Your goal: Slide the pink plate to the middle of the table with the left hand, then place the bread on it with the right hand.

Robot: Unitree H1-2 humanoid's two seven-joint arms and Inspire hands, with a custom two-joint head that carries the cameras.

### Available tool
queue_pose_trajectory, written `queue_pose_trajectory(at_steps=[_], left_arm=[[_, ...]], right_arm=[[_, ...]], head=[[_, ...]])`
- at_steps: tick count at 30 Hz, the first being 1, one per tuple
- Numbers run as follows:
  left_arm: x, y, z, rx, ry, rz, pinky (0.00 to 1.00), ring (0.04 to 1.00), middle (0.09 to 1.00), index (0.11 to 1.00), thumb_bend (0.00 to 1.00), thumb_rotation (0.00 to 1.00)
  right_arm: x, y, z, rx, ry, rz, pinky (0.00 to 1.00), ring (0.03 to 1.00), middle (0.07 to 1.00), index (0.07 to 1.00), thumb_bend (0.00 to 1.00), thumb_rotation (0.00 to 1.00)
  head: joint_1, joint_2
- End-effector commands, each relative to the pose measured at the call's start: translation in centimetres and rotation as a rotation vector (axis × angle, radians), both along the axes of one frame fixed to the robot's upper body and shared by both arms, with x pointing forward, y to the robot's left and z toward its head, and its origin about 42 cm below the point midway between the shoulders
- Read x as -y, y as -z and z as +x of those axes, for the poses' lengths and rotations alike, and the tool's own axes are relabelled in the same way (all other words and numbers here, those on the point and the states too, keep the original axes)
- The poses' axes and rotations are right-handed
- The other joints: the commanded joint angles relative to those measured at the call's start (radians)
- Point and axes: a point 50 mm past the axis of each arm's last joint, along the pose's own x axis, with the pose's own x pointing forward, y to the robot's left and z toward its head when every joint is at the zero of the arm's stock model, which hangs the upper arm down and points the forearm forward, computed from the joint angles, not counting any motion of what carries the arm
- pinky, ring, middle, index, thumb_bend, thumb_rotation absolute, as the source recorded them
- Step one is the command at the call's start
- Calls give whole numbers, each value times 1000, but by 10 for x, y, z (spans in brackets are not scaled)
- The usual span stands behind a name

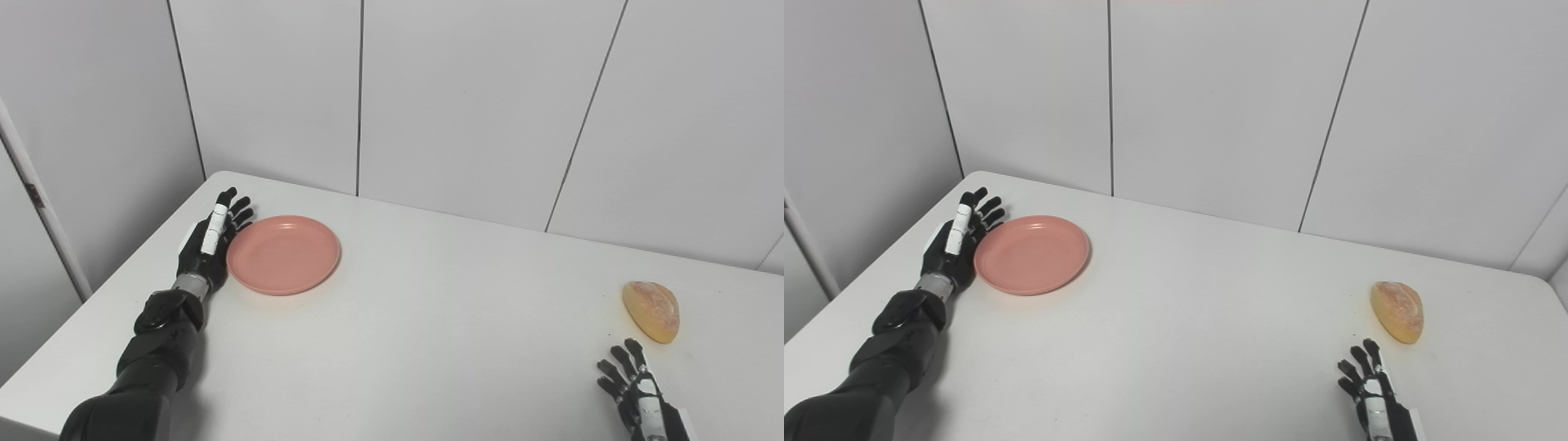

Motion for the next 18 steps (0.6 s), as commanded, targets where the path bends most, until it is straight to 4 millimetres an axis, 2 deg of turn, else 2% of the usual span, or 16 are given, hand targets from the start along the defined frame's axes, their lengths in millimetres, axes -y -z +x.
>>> queue_pose_trajectory(at_steps=[1,10,18], left_arm=[[14,-16,16,46,57,6,927,945,953,964,987,816],[31,-13,15,54,82,0,912,929,939,962,960,815],[56,-8,12,47,107,-11,908,907,911,954,955,818]], right_arm=[[-1,20,-15,-88,17,15,888,895,950,978,842,998],[-2,20,-15,-87,19,21,878,889,944,974,848,992],[-2,20,-15,-86,18,10,863,881,943,974,856,997]], head=[[0,2],[-3,3],[-3,3]])
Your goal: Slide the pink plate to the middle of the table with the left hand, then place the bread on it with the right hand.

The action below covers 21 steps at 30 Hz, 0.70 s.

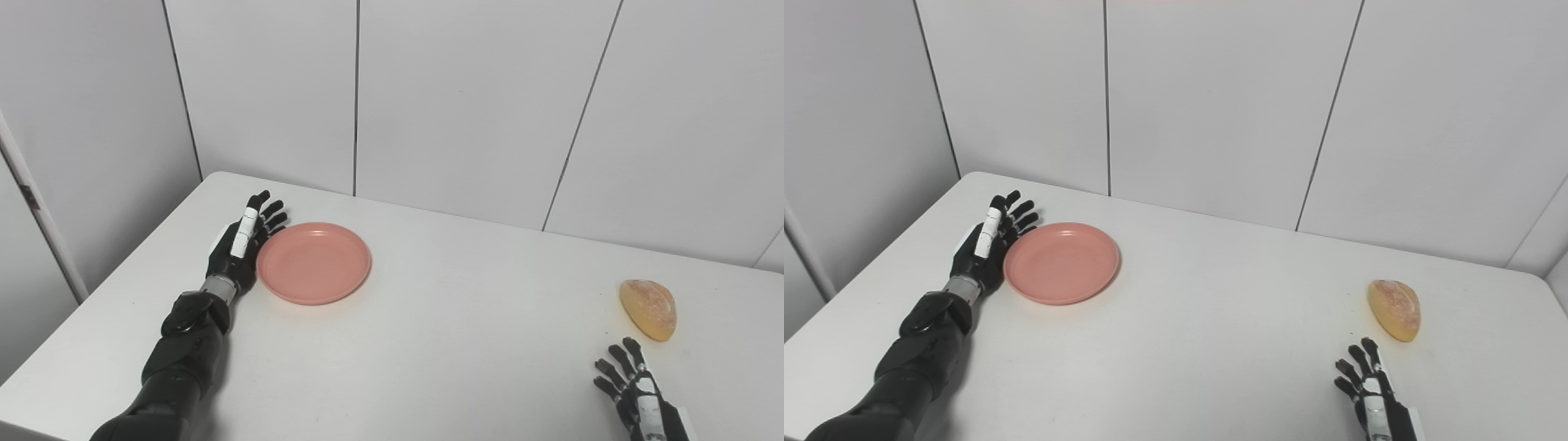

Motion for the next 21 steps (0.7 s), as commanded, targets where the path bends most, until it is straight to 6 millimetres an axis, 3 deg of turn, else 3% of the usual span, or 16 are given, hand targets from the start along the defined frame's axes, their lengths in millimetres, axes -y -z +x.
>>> queue_pose_trajectory(at_steps=[1,21], left_arm=[[12,-9,7,28,23,9,908,904,910,950,950,822],[72,7,9,-10,116,-32,881,913,919,954,957,837]], right_arm=[[-1,20,-14,-87,11,10,860,880,942,974,852,999],[-7,20,-13,-84,1,14,864,887,947,982,849,1000]], head=[[-4,7],[-17,12]])
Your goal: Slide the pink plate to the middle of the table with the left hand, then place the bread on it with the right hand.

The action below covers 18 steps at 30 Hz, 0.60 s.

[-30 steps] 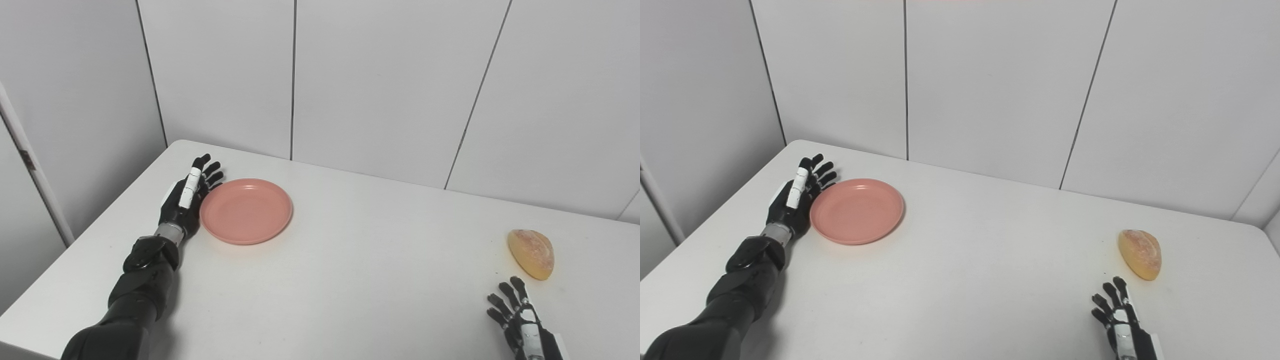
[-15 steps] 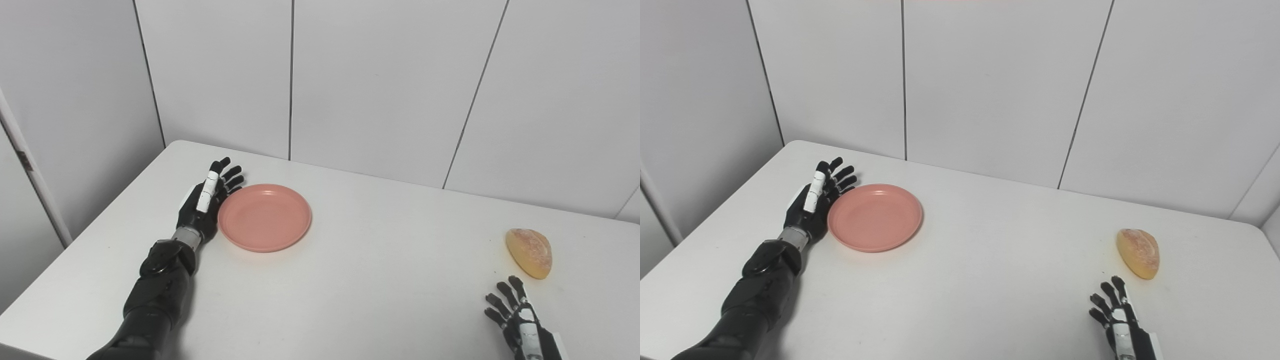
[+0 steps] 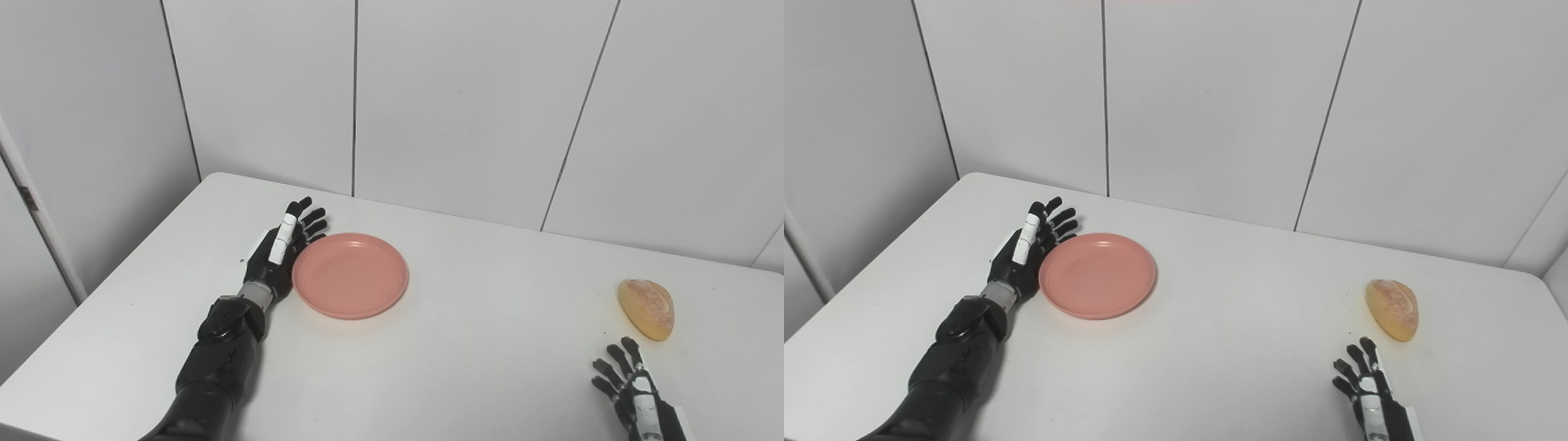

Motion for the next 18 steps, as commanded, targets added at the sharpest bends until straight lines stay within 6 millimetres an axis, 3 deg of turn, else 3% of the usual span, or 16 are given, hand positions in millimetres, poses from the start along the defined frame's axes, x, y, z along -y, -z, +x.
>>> queue_pose_trajectory(at_steps=[1,18], left_arm=[[17,3,3,-4,28,-13,875,913,922,959,946,839],[48,21,2,-46,50,-40,884,906,915,951,948,827]], right_arm=[[-5,20,-13,-84,2,20,863,887,948,983,849,1000],[-11,18,-13,-85,-3,21,856,887,950,985,847,1000]], head=[[-1,2],[-14,8]])
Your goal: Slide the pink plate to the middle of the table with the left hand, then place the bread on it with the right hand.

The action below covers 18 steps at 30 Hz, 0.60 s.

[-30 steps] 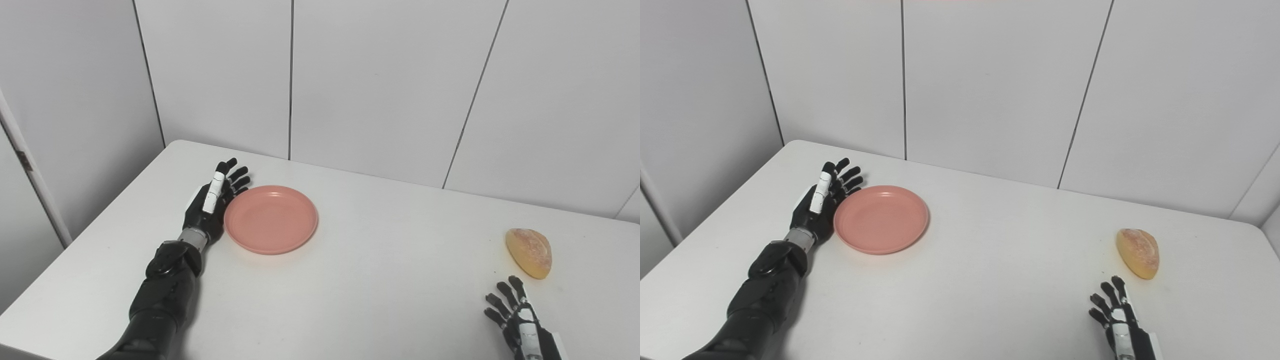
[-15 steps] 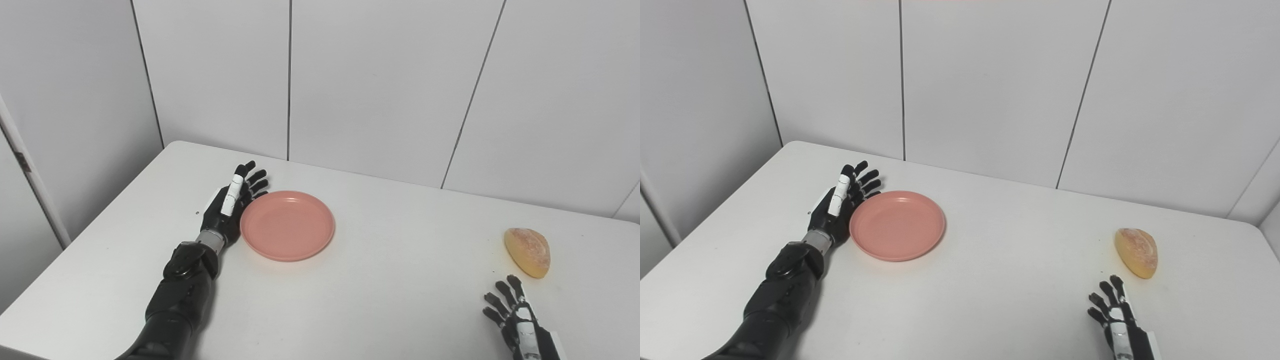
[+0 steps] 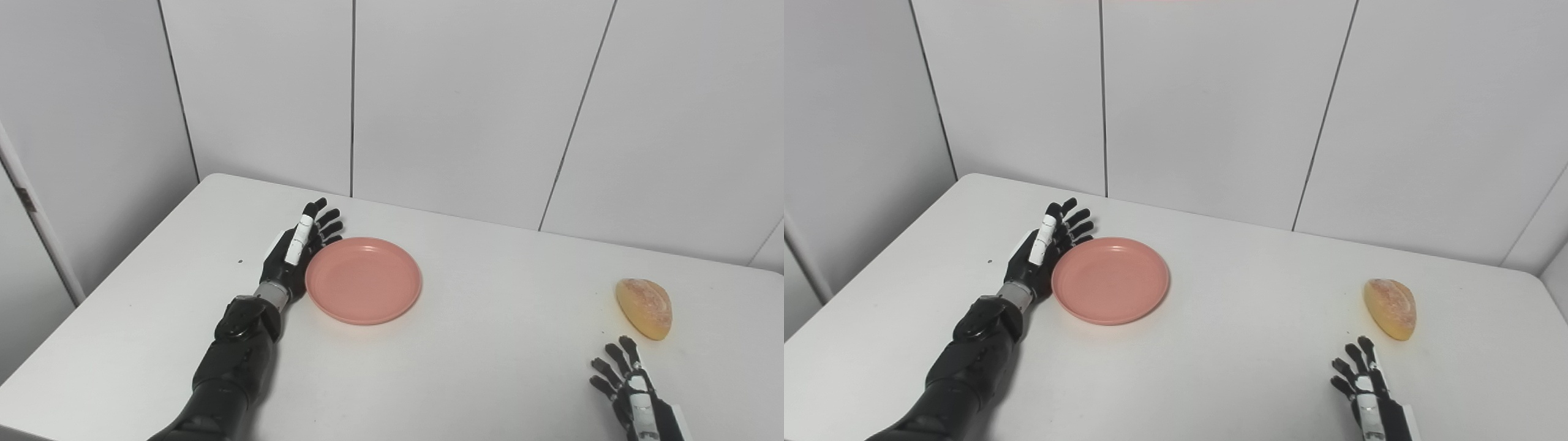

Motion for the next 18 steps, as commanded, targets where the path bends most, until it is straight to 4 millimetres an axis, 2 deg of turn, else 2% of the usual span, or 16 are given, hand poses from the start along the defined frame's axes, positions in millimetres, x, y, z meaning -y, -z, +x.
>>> queue_pose_trajectory(at_steps=[1,10,18], left_arm=[[20,19,-6,-43,12,-28,889,909,917,952,946,828],[38,27,-8,-62,42,-55,901,899,901,946,940,812],[53,34,-13,-71,67,-78,892,900,905,954,946,811]], right_arm=[[-9,18,-13,-85,-1,30,856,888,951,984,846,1000],[-11,17,-13,-85,-1,42,851,888,951,981,827,993],[-17,16,-11,-81,-7,37,842,879,947,981,839,982]], head=[[0,2],[-11,7],[-69,19]])
